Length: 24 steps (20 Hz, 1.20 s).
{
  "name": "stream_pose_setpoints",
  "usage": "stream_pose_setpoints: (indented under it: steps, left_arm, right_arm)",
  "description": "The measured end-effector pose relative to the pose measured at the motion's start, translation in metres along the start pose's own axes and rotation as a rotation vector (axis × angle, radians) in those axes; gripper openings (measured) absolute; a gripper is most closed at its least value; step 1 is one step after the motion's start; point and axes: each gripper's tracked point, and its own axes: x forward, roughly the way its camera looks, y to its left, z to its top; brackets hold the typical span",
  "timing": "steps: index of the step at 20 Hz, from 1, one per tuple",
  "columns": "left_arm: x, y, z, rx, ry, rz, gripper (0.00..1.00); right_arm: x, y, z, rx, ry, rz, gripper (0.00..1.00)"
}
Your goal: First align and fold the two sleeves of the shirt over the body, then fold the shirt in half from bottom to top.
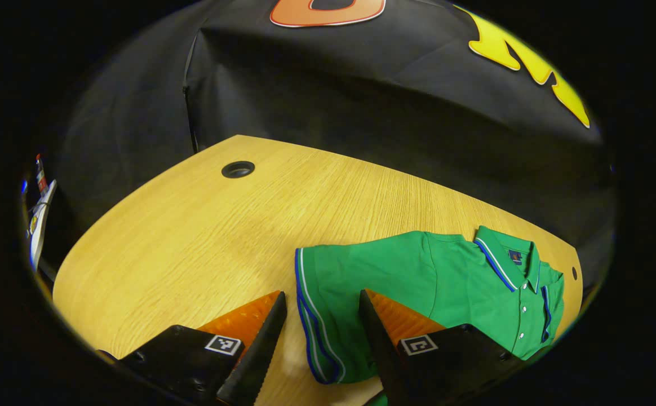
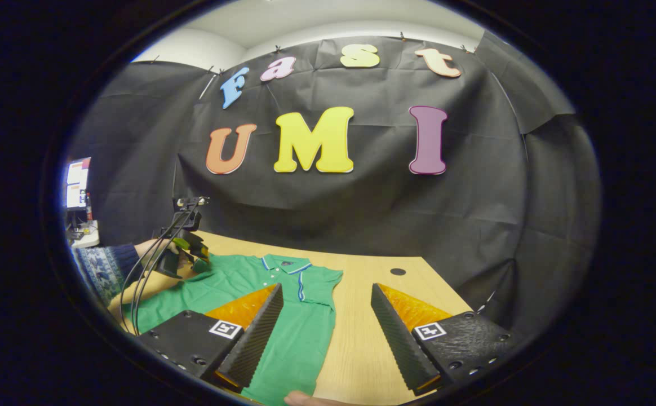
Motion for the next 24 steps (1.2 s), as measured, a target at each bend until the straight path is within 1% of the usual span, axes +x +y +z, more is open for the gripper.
stream_pose_setpoints:
  steps: [1, 2, 3, 4, 5, 6, 8, 11, 13, 16, 17, 22, 24]
  left_arm:
    - [0.0, 0.002, -0.001, 0.013, 0.0, 0.012, 0.84]
    - [0.004, 0.005, 0.0, 0.04, -0.005, 0.033, 0.81]
    - [0.006, 0.008, 0.001, 0.064, -0.009, 0.047, 0.82]
    - [0.008, 0.004, 0.004, 0.069, -0.018, 0.024, 0.49]
    - [0.007, 0.0, 0.006, 0.062, -0.021, 0.011, 0.22]
    - [0.008, 0.0, 0.005, 0.07, -0.018, 0.011, 0.1]
    - [0.004, 0.0, 0.004, 0.089, -0.009, 0.02, 0.07]
    - [-0.009, -0.012, 0.02, 0.096, -0.05, 0.009, 0.06]
    - [-0.019, -0.021, 0.031, 0.136, -0.078, 0.007, 0.06]
    - [-0.031, -0.044, 0.038, 0.19, -0.103, -0.005, 0.06]
    - [-0.034, -0.053, 0.04, 0.202, -0.113, -0.02, 0.06]
    - [-0.039, -0.1, 0.031, 0.304, -0.114, -0.036, 0.07]
    - [-0.047, -0.125, 0.027, 0.325, -0.134, -0.076, 0.11]
  right_arm:
    - [0.0, 0.0, 0.0, -0.001, 0.002, 0.0, 0.95]
    - [0.0, 0.0, -0.001, -0.001, 0.003, 0.0, 0.95]
    - [0.001, 0.001, -0.001, 0.0, 0.005, 0.0, 0.95]
    - [0.003, 0.0, -0.002, 0.001, 0.006, 0.0, 0.95]
    - [0.004, -0.002, -0.002, 0.003, 0.008, -0.002, 0.95]
    - [0.005, -0.004, -0.003, 0.005, 0.011, -0.006, 0.95]
    - [0.005, -0.007, -0.004, 0.012, 0.016, -0.011, 0.96]
    - [0.004, -0.009, 0.0, 0.019, 0.006, -0.012, 0.96]
    - [0.004, -0.009, 0.0, 0.018, 0.005, -0.012, 0.96]
    - [0.004, -0.009, -0.001, 0.02, 0.008, -0.013, 0.96]
    - [0.003, -0.009, -0.001, 0.02, 0.009, -0.012, 0.95]
    - [0.004, -0.009, -0.002, 0.016, 0.012, -0.015, 0.95]
    - [0.004, -0.01, 0.0, 0.015, 0.006, -0.019, 0.94]
